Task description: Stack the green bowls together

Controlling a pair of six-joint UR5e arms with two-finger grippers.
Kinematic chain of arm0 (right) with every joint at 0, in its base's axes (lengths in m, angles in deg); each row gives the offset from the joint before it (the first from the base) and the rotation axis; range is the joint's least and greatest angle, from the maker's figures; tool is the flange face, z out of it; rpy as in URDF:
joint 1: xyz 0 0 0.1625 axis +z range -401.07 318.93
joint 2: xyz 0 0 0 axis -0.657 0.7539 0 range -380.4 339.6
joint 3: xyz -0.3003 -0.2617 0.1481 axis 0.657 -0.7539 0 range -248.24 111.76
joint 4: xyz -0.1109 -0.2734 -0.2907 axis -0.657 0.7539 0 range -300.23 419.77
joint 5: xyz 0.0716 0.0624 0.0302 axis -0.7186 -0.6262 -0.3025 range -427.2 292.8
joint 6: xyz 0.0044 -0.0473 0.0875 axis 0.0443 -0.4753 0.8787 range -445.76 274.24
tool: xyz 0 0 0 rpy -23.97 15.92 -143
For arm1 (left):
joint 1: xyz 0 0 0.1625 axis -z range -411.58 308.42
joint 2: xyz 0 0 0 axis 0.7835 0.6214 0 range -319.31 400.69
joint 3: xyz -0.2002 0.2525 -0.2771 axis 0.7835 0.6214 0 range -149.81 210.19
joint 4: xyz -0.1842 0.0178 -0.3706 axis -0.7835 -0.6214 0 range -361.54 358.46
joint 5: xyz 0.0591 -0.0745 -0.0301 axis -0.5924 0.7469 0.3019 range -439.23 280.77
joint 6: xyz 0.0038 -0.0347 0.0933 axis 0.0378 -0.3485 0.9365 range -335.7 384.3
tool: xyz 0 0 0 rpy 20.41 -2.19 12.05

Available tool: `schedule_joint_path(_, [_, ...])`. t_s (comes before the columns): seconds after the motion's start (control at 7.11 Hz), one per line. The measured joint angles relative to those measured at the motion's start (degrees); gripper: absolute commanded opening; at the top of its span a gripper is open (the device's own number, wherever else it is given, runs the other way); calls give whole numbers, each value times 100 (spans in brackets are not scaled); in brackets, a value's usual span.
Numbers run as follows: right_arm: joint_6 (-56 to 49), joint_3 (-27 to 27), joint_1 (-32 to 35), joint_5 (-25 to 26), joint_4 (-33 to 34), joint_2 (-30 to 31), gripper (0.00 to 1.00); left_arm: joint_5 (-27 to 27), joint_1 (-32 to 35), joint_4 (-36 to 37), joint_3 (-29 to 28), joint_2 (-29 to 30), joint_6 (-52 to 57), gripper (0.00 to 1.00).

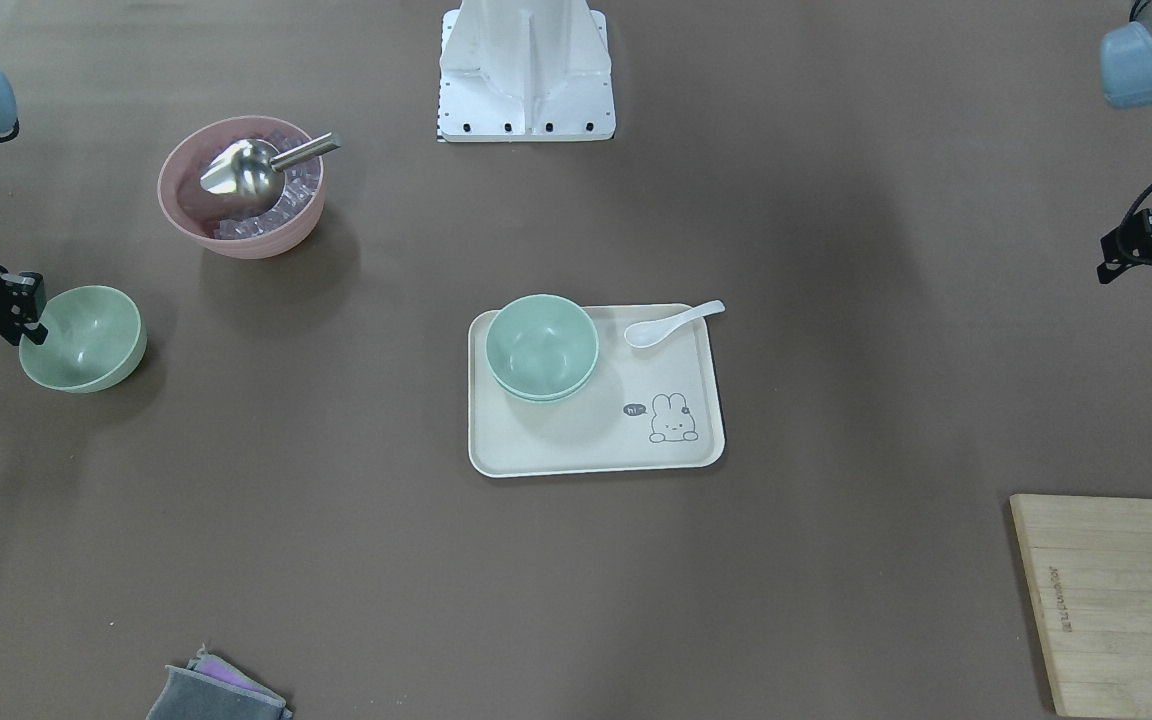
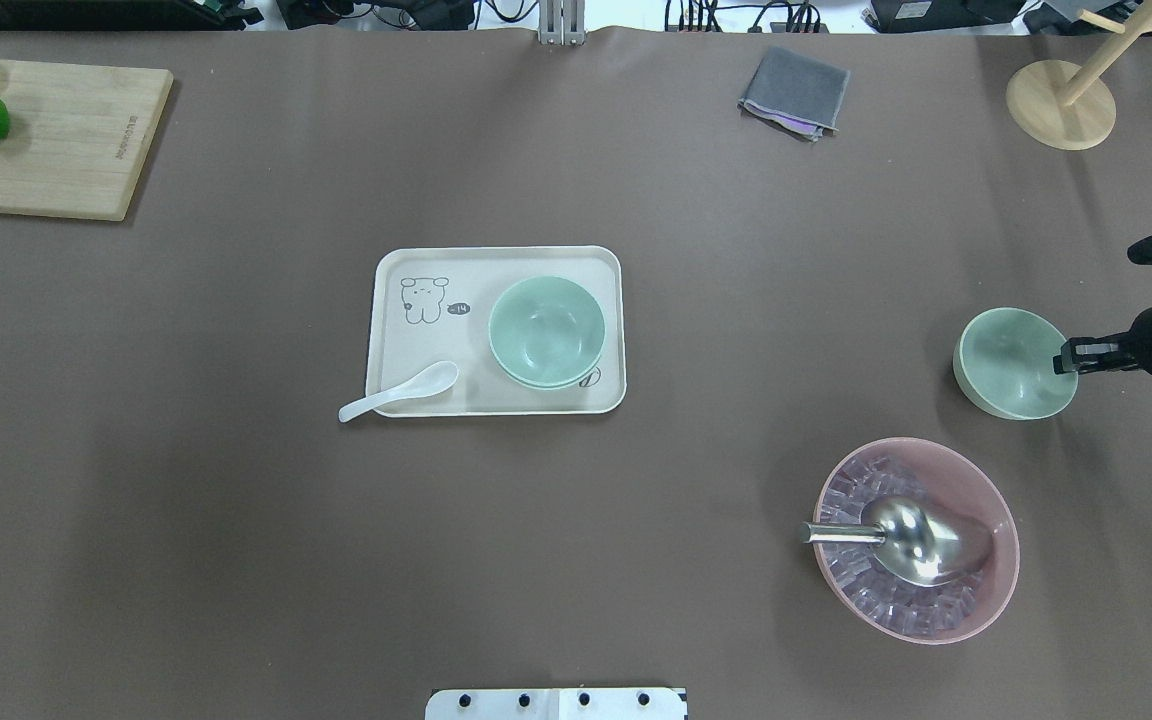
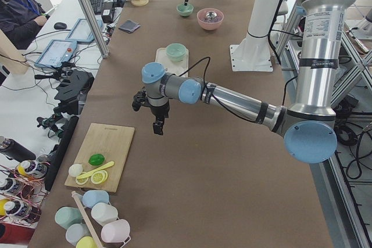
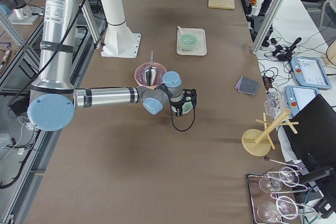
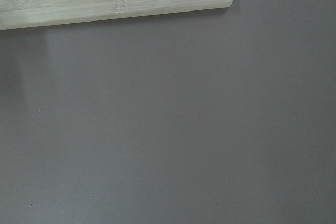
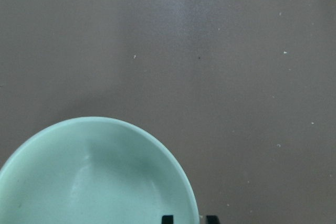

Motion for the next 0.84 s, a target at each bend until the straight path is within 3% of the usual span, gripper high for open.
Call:
schedule_joint_path(0.56, [28,297,23,-68,345,-205,0,27,-4,0,-26,10,-4,99])
schedule_joint_path(0.84, [37,742,70,-79,1785,-1070,0,59,7,95,-76,2,-1,99])
